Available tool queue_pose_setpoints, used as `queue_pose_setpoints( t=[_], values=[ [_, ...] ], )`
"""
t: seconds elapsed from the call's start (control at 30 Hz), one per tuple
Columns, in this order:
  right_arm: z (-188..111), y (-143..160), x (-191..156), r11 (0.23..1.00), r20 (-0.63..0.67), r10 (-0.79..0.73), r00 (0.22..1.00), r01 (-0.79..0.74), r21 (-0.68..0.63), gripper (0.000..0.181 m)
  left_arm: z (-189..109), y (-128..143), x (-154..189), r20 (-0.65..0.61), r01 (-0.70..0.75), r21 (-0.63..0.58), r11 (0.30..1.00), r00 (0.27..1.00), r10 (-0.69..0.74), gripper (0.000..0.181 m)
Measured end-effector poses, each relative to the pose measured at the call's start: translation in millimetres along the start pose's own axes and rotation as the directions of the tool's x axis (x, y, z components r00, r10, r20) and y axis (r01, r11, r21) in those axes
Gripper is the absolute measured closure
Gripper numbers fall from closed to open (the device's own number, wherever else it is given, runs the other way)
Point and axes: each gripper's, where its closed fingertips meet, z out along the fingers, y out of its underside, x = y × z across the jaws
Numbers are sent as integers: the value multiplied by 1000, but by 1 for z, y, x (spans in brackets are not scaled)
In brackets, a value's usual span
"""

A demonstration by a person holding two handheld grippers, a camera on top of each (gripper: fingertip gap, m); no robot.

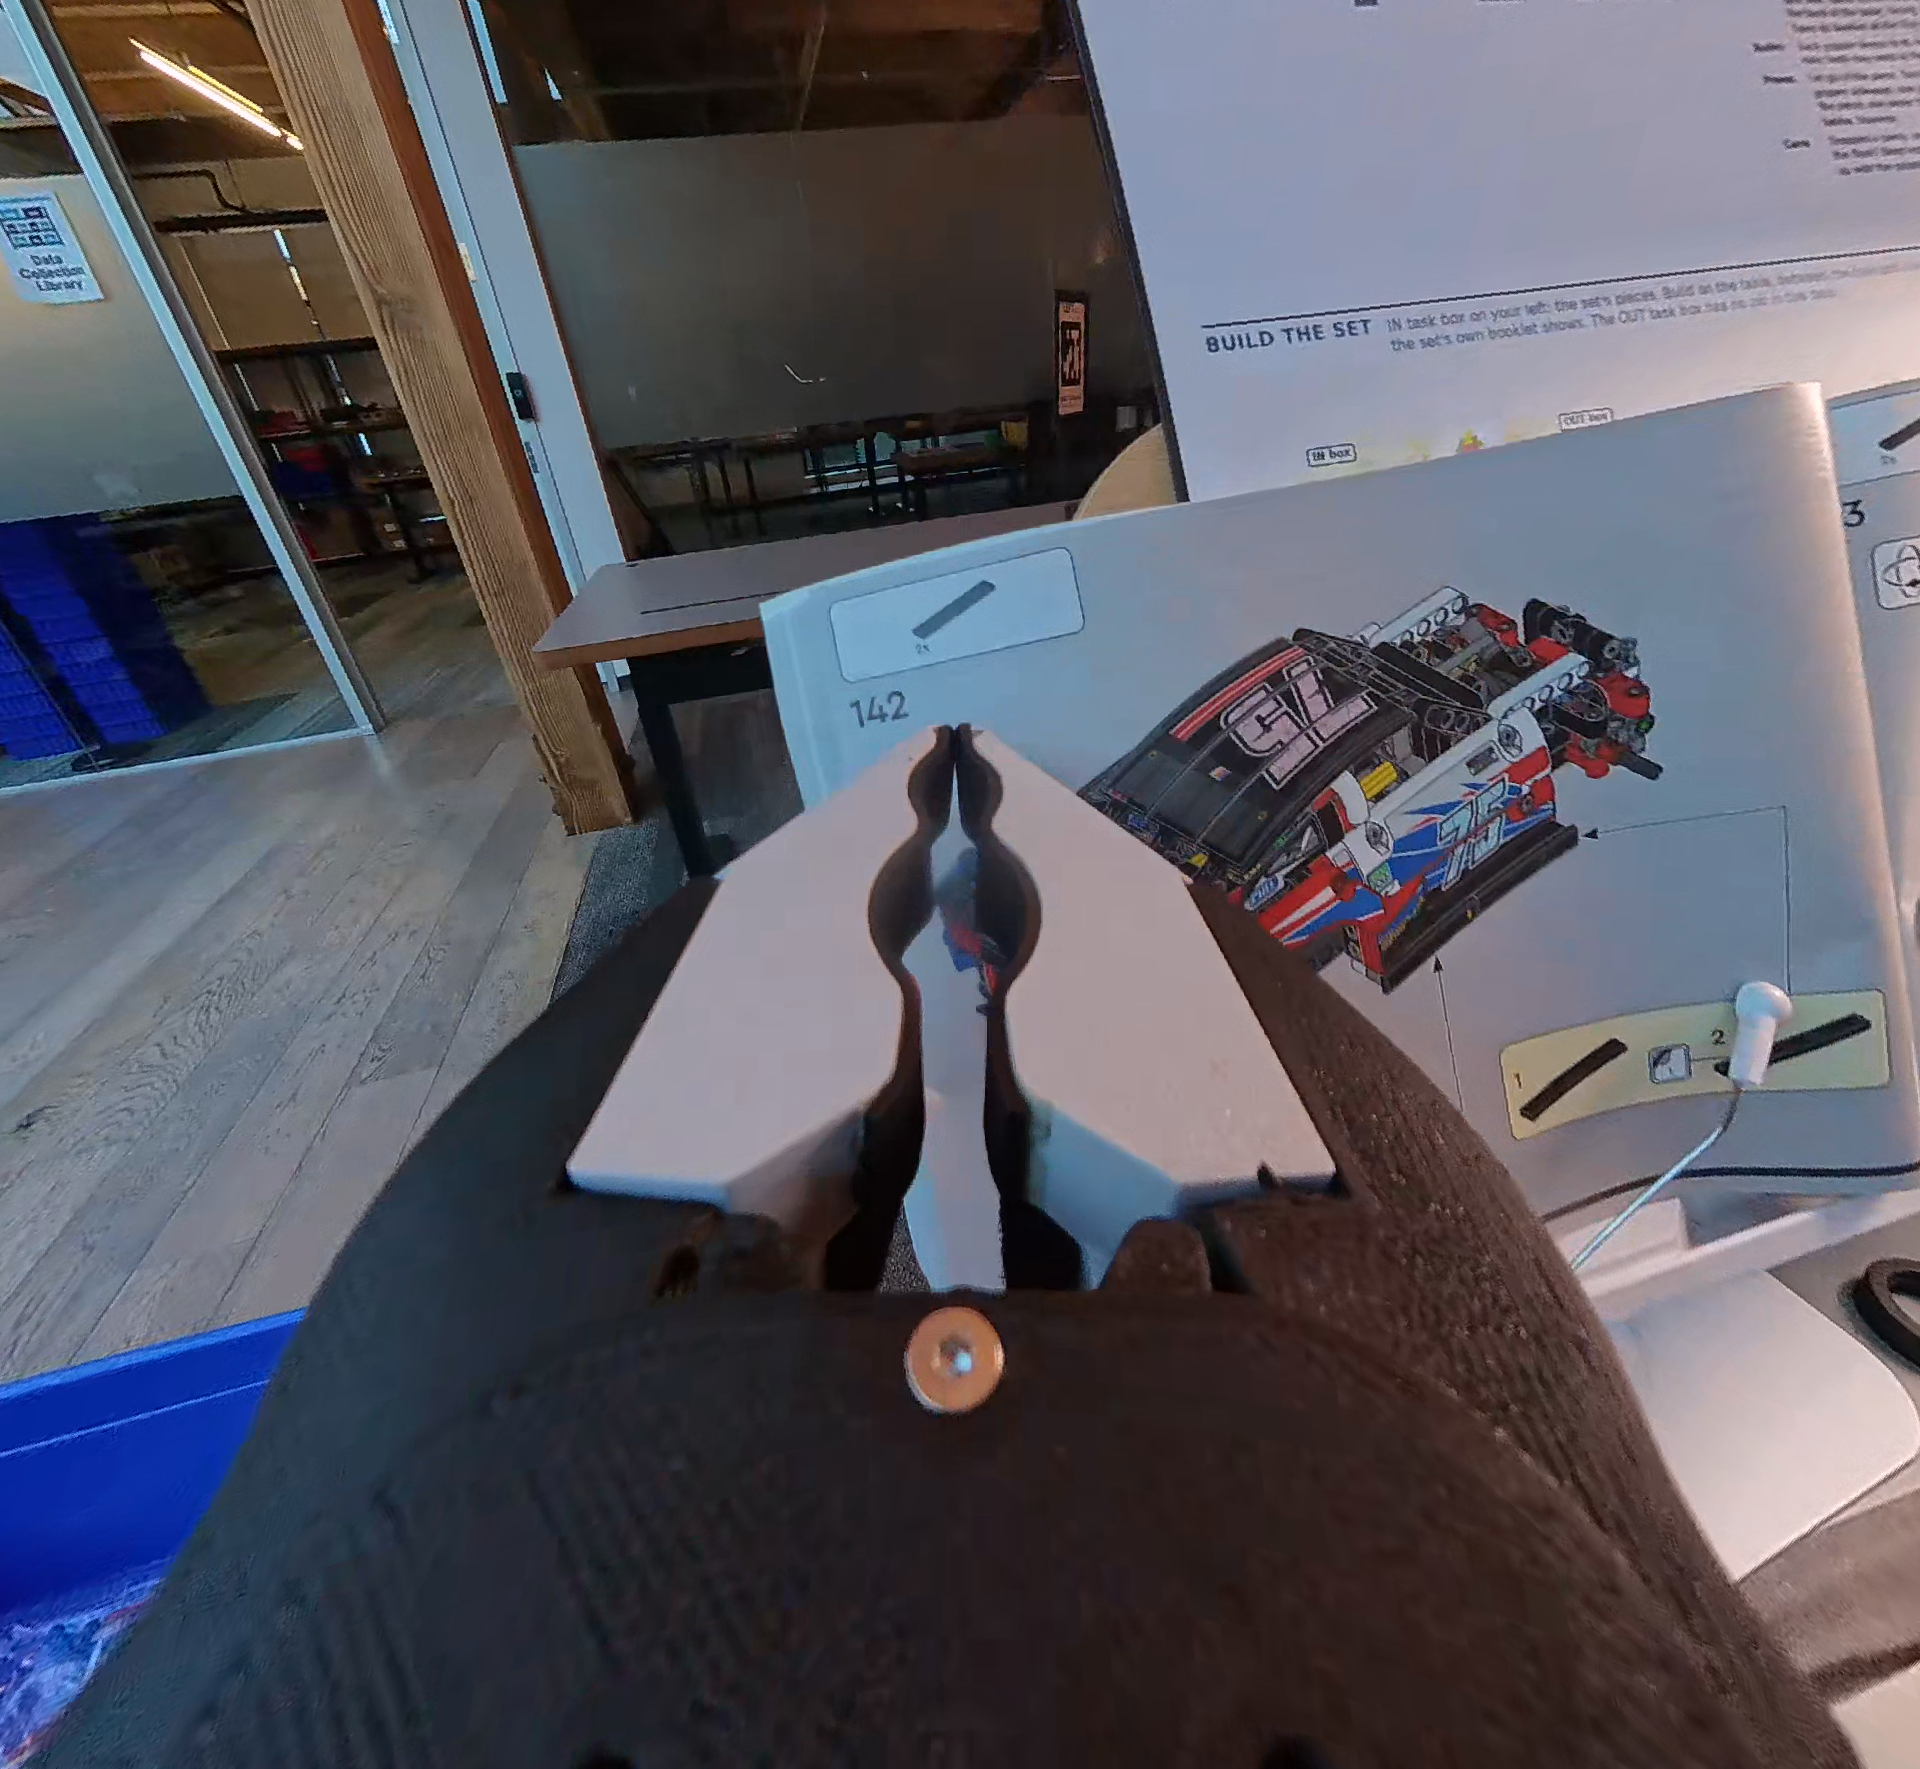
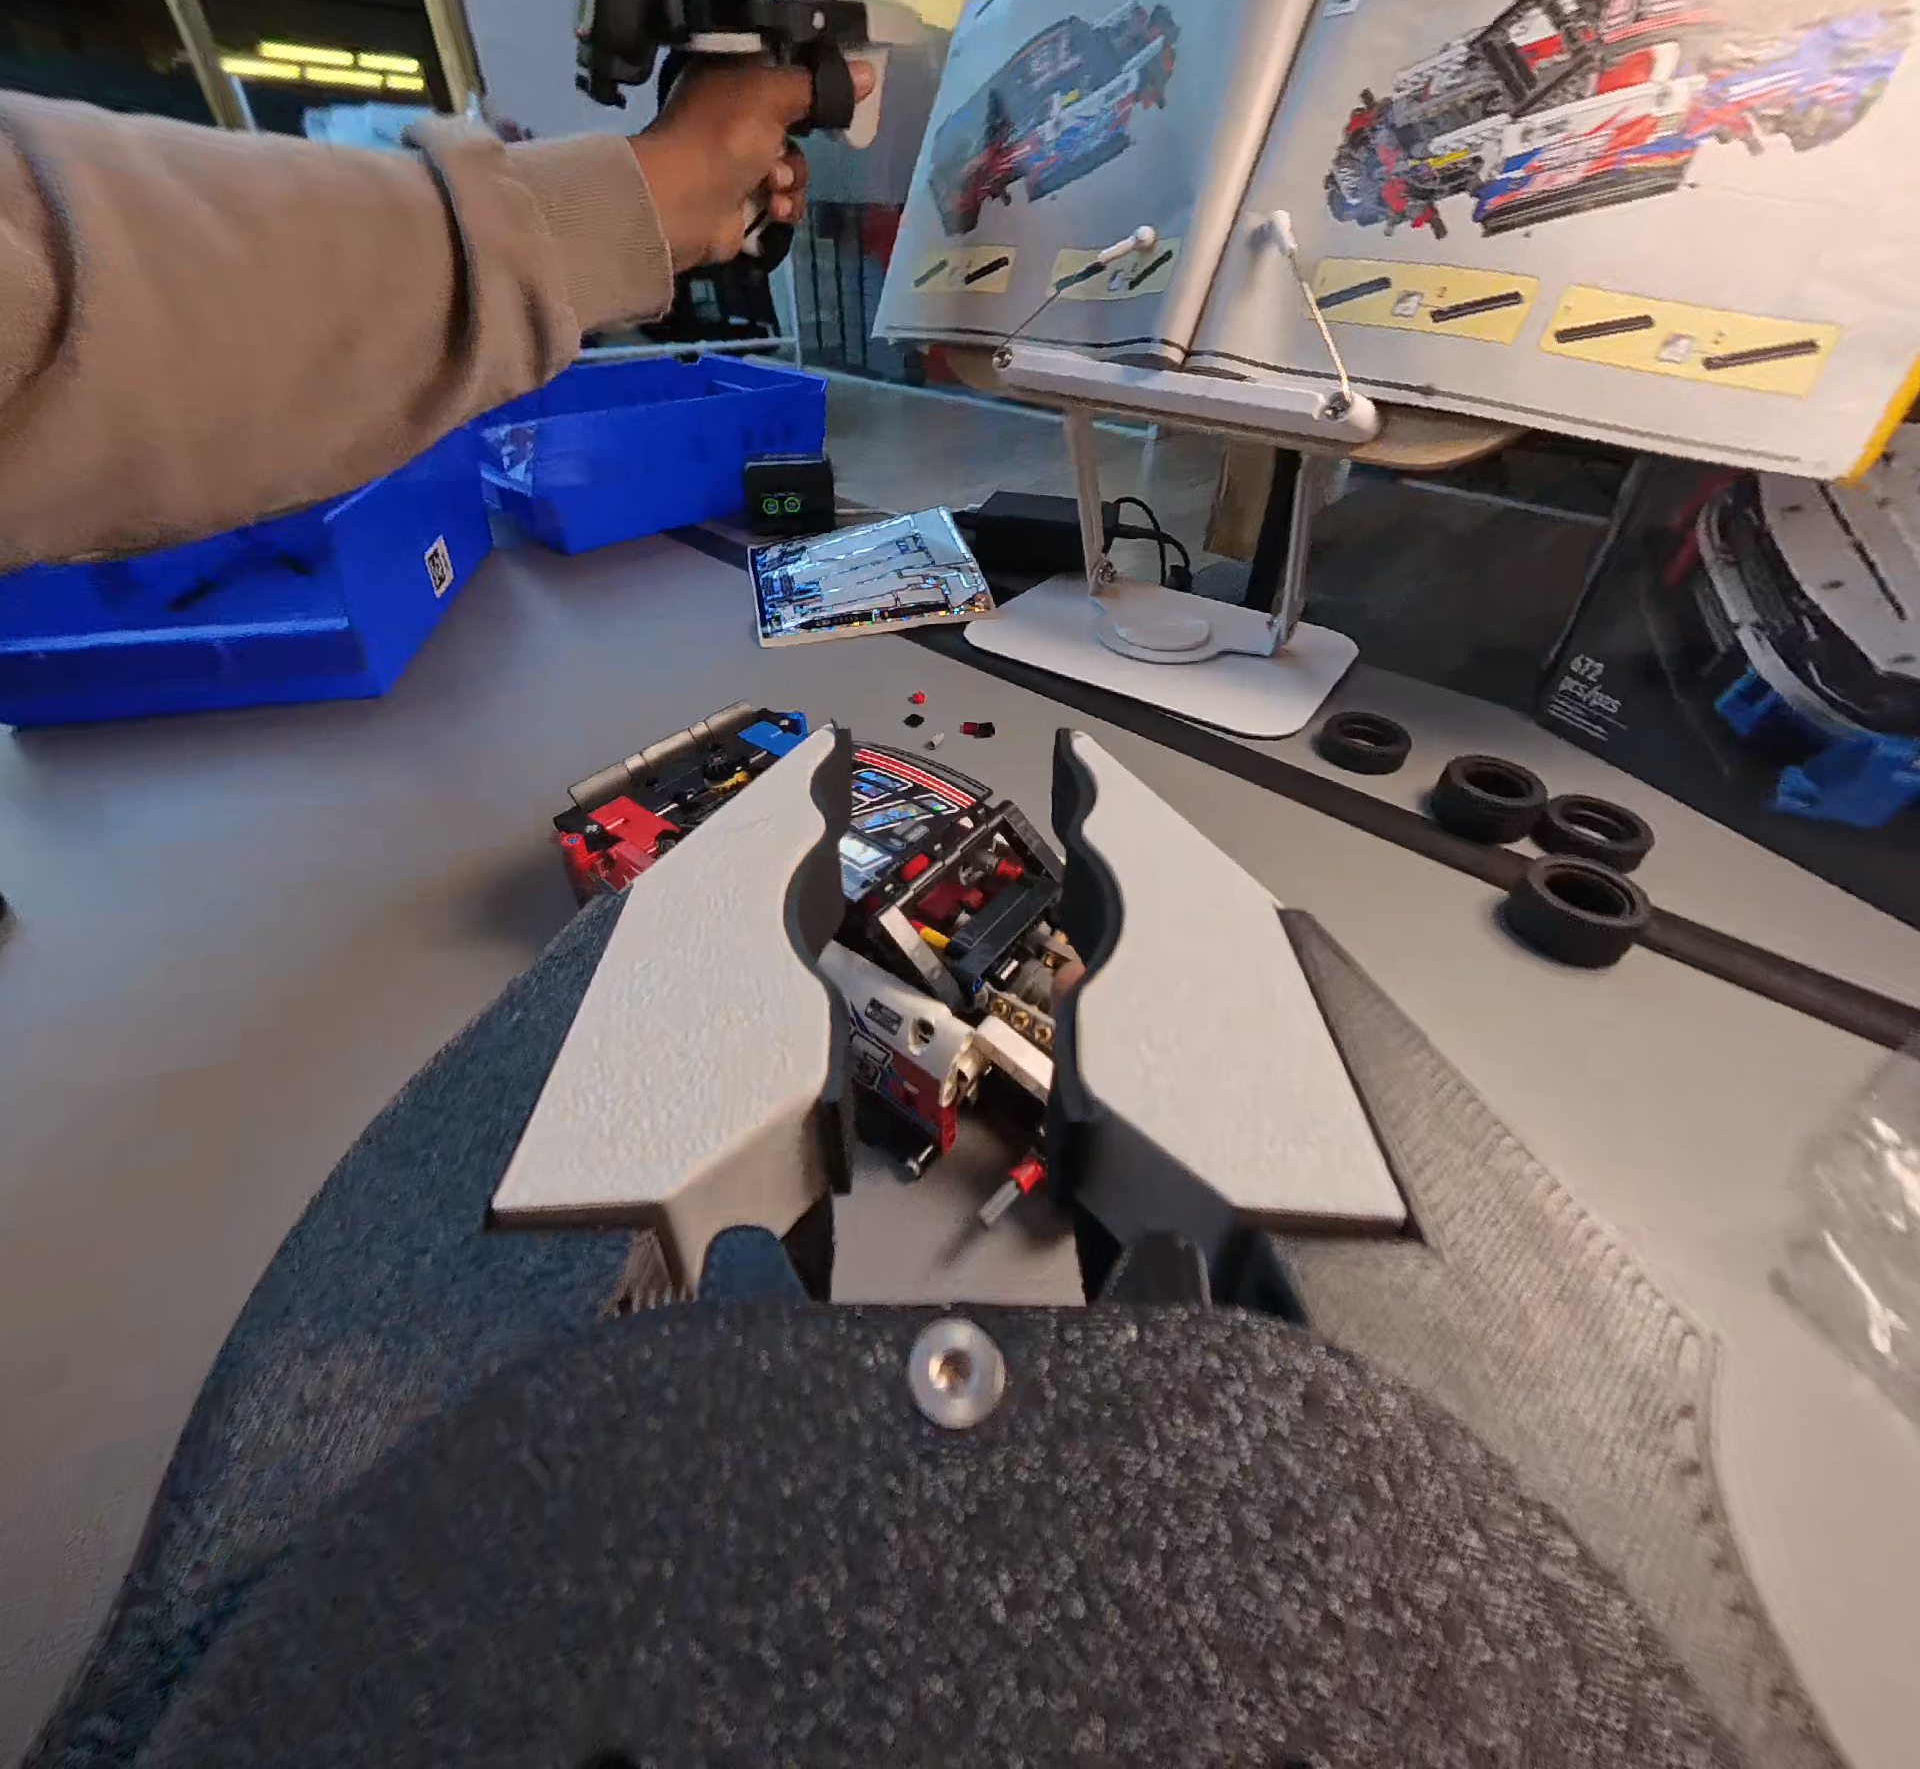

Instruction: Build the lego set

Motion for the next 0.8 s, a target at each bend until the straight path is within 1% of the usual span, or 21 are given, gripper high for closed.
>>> queue_pose_setpoints(
  t=[0.1, 0.17, 0.23, 0.3, 0.37, 0.43, 0.47, 0.53, 0.6, 0.63, 0.7, 0.8],
  values=[
    [-15, 3, 21, 994, -90, 82, 992, -75, 83, 148, 7, 0, -4, 15, 20, -4, 1000, 1000, -20, 181],
    [-19, 0, 29, 983, -103, 139, 985, -126, 131, 149, 7, 2, -3, 17, 10, -7, 1000, 1000, -10, 181],
    [-19, 1, 35, 978, -107, 168, 980, -152, 145, 150, 4, 3, 3, -2, 12, -8, 1000, 1000, -12, 181],
    [-17, 6, 36, 978, -99, 179, 979, -165, 131, 150, -3, 7, 20, -59, 13, -18, 1000, 998, -14, 181],
    [-14, 14, 33, 982, -96, 169, 981, -159, 103, 151, -14, 15, 54, -191, -18, -57, 998, 982, 7, 180],
    [-11, 20, 28, 988, -94, 141, 986, -134, 78, 151, -33, 33, 98, -367, -80, -126, 989, 930, 29, 174],
    [-11, 22, 26, 991, -93, 122, 988, -115, 69, 152, -45, 43, 116, -425, -132, -151, 980, 903, 56, 173],
    [-11, 23, 22, 995, -93, 91, 991, -86, 58, 153, -72, 64, 145, -520, -241, -176, 954, 846, 117, 170],
    [-11, 26, 19, 996, -89, 76, 993, -72, 48, 153, -102, 79, 166, -577, -286, -203, 937, 807, 121, 169],
    [-11, 28, 18, 997, -89, 69, 994, -66, 41, 153, -116, 84, 173, -576, -285, -216, 934, 809, 114, 170],
    [-11, 31, 17, 998, -85, 60, 995, -58, 28, 153, -144, 84, 183, -532, -243, -218, 945, 841, 93, 171],
    [-9, 34, 15, 999, -80, 49, 996, -48, 18, 153, -188, 81, 193, -419, -94, -187, 978, 908, 8, 173]
  ],
)
